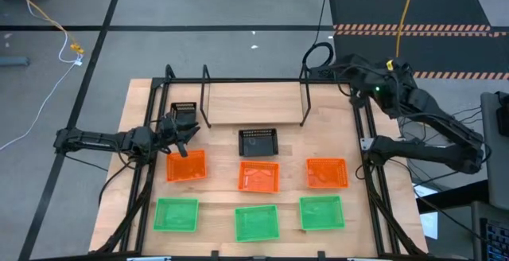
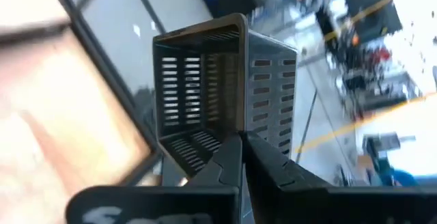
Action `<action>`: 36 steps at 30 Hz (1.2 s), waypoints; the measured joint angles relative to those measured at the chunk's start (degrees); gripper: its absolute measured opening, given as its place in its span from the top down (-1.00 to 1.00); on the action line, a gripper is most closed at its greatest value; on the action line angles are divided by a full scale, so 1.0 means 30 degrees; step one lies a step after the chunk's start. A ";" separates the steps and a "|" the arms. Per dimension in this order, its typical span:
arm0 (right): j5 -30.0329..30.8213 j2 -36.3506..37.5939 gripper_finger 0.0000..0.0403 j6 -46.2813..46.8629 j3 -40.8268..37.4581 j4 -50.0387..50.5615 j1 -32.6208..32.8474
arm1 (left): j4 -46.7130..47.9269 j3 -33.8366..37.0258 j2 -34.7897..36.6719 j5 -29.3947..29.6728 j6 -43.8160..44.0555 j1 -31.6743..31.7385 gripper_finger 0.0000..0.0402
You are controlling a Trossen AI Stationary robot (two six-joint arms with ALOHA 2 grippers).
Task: Stack baskets on shelf by color
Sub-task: Put the top right black bin on the shelf
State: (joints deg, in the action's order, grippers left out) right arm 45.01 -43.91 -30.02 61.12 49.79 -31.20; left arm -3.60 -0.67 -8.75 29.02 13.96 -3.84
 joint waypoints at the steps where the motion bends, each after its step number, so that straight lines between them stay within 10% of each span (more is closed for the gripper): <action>1: -0.0001 -0.0103 1.00 -0.0260 0.0167 -0.0209 0.0257 | 0.0000 0.0000 0.0006 0.0007 0.0005 0.0000 0.52; 23: -0.0341 -0.3165 1.00 -0.5841 0.1009 -0.9112 0.8079 | -0.0015 0.0000 -0.0082 0.0218 0.0409 0.0000 0.52; 36: -0.9408 -0.8271 1.00 -0.0814 0.7209 -0.4242 0.8671 | -0.0052 0.0007 -0.1313 0.0519 0.0933 0.0000 0.52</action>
State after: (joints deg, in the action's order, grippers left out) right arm 16.79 -68.72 -32.46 82.75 37.06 -5.19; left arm -3.75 -0.64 -12.69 30.57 16.75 -3.84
